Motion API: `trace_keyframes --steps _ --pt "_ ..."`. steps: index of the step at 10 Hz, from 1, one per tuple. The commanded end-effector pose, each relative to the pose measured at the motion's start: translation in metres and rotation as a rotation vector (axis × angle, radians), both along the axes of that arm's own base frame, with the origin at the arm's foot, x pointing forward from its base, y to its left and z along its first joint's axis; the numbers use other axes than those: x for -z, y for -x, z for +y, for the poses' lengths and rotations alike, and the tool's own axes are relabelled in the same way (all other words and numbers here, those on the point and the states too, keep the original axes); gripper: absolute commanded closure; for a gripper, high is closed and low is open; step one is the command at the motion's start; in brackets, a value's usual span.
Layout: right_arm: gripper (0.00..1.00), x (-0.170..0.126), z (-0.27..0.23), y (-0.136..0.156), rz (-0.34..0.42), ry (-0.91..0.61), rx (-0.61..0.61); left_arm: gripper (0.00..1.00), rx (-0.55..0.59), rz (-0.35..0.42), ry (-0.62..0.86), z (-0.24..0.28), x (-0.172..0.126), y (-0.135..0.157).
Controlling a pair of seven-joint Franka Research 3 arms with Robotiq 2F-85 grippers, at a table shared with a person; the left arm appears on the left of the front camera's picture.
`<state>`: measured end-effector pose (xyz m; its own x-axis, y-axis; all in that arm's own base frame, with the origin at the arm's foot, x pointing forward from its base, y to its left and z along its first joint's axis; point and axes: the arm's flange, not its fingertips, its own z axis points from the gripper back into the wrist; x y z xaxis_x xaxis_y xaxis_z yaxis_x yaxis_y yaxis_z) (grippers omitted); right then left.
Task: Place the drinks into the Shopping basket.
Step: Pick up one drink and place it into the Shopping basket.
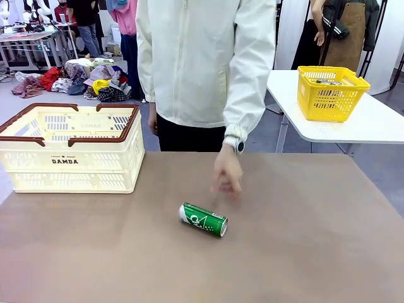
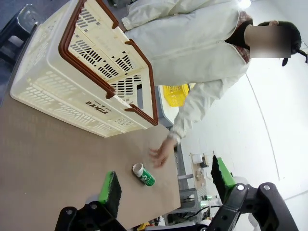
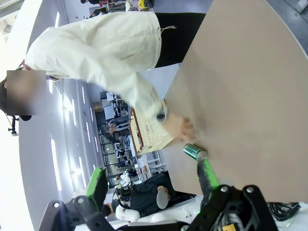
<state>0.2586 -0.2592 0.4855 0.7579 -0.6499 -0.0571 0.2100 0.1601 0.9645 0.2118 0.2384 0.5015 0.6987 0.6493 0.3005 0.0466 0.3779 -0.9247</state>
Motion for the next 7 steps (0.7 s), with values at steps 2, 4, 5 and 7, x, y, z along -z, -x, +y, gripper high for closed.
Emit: trace_keyframes --steps 2,4,5,7 --pt "0.0 -0.001 -0.002 0.001 -0.019 0.013 -0.013 0.0 0.32 -0.01 -0.197 -0.081 -0.045 -0.059" --pt "0.0 -0.001 -0.002 0.001 -0.019 0.013 -0.013 0.0 0.533 0.116 -0.362 -0.172 -0.06 -0.117" --pt "0.0 -0.001 -0.002 0.001 -0.019 0.013 -0.013 0.0 0.633 0.18 -0.457 -0.226 -0.057 -0.137" --pt "0.0 -0.001 -0.002 0.001 -0.019 0.013 -0.013 0.0 0.738 0.208 -0.703 -0.345 -0.047 -0.148"
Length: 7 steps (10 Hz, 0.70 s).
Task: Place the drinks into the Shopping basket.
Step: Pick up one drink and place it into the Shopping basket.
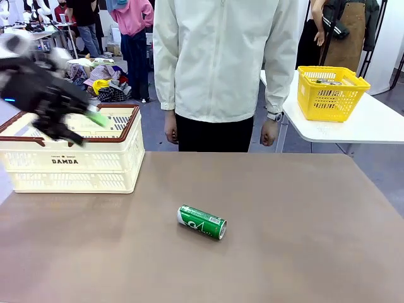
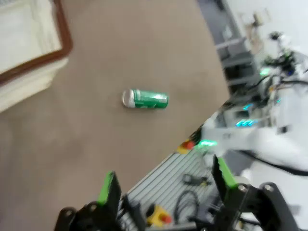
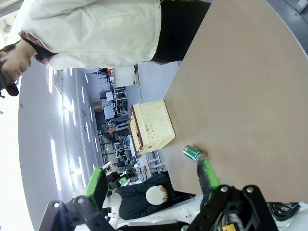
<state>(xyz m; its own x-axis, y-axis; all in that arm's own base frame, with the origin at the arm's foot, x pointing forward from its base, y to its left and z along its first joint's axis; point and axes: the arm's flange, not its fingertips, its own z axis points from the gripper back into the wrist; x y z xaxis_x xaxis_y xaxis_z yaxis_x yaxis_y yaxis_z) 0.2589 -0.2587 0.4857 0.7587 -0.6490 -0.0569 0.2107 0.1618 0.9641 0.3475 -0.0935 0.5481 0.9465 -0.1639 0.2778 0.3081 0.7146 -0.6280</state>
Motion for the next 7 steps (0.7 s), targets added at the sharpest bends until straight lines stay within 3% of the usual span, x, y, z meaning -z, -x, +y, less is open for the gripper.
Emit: trace_keyframes --steps 1,2,4,5,6,7 --pt "0.0 -0.001 -0.002 0.001 -0.02 0.012 -0.011 0.0 0.108 -0.047 -0.234 -0.065 0.013 -0.009" --pt "0.0 -0.001 -0.002 0.001 -0.02 0.012 -0.011 0.0 0.19 -0.053 -0.337 -0.11 0.033 0.001" --pt "0.0 -0.001 -0.002 0.001 -0.02 0.012 -0.011 0.0 0.246 -0.138 -0.474 -0.174 0.073 0.024" --pt "0.0 -0.001 -0.002 0.001 -0.02 0.012 -0.011 0.0 0.262 -0.23 -0.505 -0.186 0.085 0.032" --pt "0.0 -0.001 -0.002 0.001 -0.02 0.012 -0.011 0.0 0.278 -0.106 -0.409 -0.172 0.059 0.031" --pt "0.0 -0.001 -0.002 0.001 -0.02 0.012 -0.011 0.0 0.278 -0.106 -0.409 -0.172 0.059 0.031"
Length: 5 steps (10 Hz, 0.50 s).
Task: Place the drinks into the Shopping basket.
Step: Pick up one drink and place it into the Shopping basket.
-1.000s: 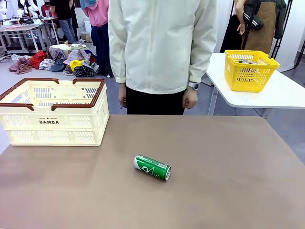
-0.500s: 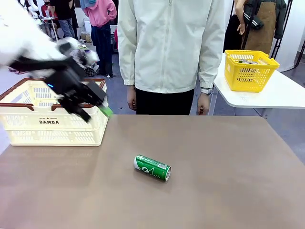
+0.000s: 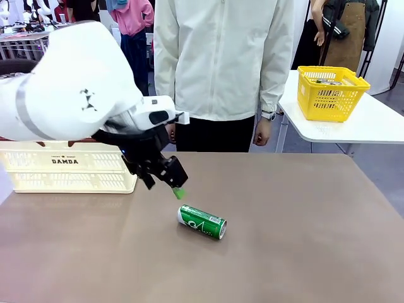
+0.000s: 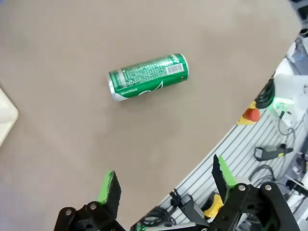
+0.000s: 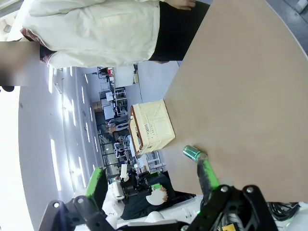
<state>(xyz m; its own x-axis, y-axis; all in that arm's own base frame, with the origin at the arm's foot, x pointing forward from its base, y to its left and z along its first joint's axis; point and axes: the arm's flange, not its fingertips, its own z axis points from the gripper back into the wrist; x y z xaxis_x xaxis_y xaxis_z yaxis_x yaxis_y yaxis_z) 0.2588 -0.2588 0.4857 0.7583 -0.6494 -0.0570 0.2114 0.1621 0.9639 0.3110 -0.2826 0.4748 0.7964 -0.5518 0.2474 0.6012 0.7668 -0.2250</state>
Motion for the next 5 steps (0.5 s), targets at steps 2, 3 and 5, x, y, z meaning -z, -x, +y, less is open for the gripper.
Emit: trace_keyframes --steps 2,3,5 --pt "0.0 -0.0011 -0.0021 0.0011 -0.02 0.011 -0.012 0.0 -0.03 0.039 0.027 0.0176 -0.0142 -0.0054" --pt "0.0 -0.0011 -0.0021 0.0011 -0.02 0.011 -0.012 0.0 -0.03 0.039 0.027 0.0176 -0.0142 -0.0054" --pt "0.0 -0.0011 -0.0021 0.0011 -0.02 0.011 -0.012 0.0 -0.031 0.036 0.036 0.0201 -0.0116 -0.0107"
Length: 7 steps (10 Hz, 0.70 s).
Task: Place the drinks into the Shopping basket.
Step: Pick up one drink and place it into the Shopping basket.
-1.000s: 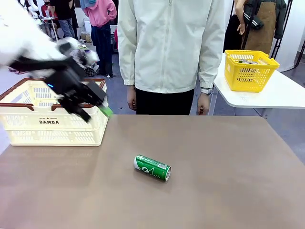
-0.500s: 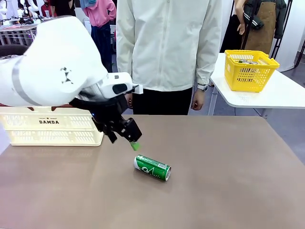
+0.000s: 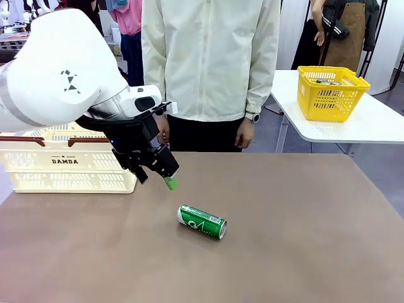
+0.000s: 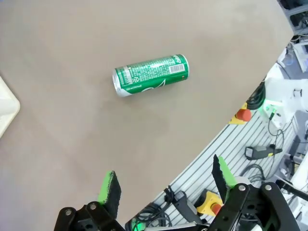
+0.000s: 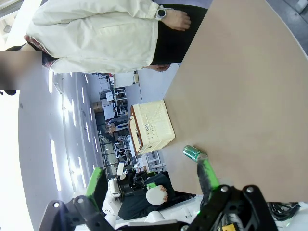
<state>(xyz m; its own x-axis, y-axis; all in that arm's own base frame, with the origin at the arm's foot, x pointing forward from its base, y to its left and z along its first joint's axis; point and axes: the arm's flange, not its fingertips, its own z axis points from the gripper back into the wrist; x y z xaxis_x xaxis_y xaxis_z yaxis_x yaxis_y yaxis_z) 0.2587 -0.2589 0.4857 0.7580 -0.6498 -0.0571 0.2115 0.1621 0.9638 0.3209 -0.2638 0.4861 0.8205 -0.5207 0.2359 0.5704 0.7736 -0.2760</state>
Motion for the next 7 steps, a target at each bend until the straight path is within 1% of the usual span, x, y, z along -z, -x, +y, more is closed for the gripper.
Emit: trace_keyframes --steps 1,2,3,4,5,6,7 --pt "0.0 -0.001 -0.002 0.001 -0.02 0.011 -0.012 0.0 0.216 -0.046 -0.013 -0.014 0.001 -0.026" --pt "0.0 -0.001 -0.002 0.001 -0.02 0.011 -0.012 0.0 0.513 -0.11 0.018 -0.028 0.002 -0.041" --pt "0.0 -0.001 -0.002 0.001 -0.02 0.011 -0.012 0.0 0.616 -0.151 -0.041 -0.036 0.005 -0.049" --pt "0.0 -0.001 -0.002 0.001 -0.02 0.011 -0.012 0.0 0.859 -0.188 -0.068 -0.048 0.012 -0.058" --pt "0.0 -0.001 -0.002 0.001 -0.02 0.011 -0.012 0.0 1.076 -0.268 -0.07 -0.057 0.02 -0.06" --pt "0.0 -0.001 -0.002 0.001 -0.02 0.011 -0.012 0.0 1.258 -0.33 -0.086 -0.064 0.029 -0.056" --pt "0.0 -0.001 -0.002 0.001 -0.02 0.011 -0.012 0.0 1.374 -0.406 -0.112 -0.067 0.035 -0.053"
